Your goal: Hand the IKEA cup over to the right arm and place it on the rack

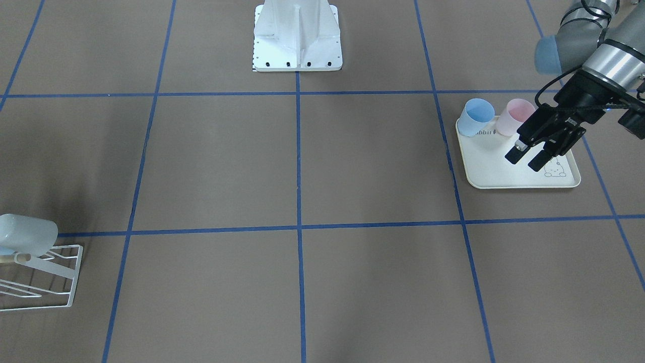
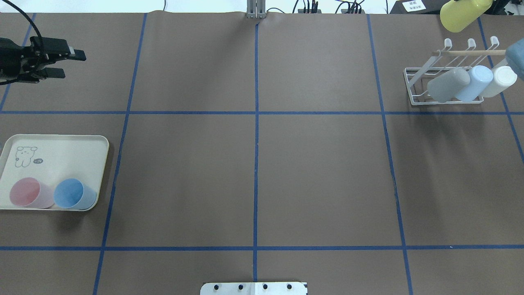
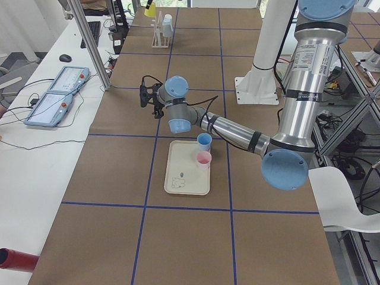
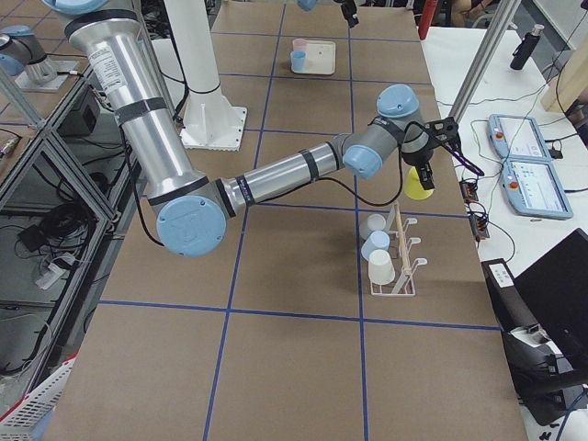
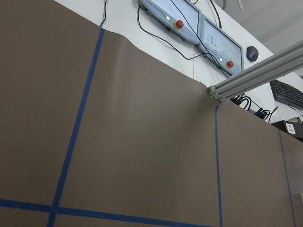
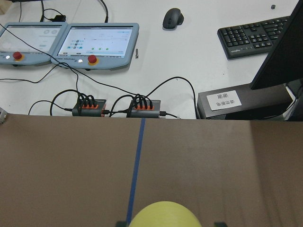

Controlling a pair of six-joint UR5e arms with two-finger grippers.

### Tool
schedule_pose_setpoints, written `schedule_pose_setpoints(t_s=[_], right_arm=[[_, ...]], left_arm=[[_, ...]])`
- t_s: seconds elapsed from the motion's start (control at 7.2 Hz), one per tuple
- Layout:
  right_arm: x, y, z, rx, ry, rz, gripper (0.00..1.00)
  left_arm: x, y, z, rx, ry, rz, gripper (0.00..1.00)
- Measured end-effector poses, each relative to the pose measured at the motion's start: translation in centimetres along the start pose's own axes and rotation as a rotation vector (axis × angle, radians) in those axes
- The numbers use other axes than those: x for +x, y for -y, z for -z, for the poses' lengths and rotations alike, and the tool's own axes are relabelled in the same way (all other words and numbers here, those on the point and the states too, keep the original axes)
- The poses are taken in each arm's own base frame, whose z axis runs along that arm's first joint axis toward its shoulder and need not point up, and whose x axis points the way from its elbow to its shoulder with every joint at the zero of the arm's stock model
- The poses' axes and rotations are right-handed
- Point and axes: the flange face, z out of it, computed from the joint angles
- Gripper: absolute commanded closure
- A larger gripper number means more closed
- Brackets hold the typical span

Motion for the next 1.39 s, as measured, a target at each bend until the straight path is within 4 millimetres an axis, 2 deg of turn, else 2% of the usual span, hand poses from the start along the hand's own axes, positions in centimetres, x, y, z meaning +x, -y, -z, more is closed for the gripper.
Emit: schedule_pose_setpoints(t_s=[0.42, 0.83, 1.39], right_arm=[[2.8, 0.0, -2.9, -0.061, -0.029, -0.006, 1.00], [3.1, 1.1, -5.1, -0.090, -0.044, -0.018, 0.98], [3.0, -0.9, -7.6, -0.134, -0.052, -0.013, 0.94]], left_arm=[[-1.0, 0.8, 0.5, -0.007, 0.100, -0.095, 0.00], [-1.3, -0.1, 1.9, -0.007, 0.113, -0.108, 0.00], [-1.1, -0.3, 2.1, -0.005, 0.109, -0.110, 0.00]])
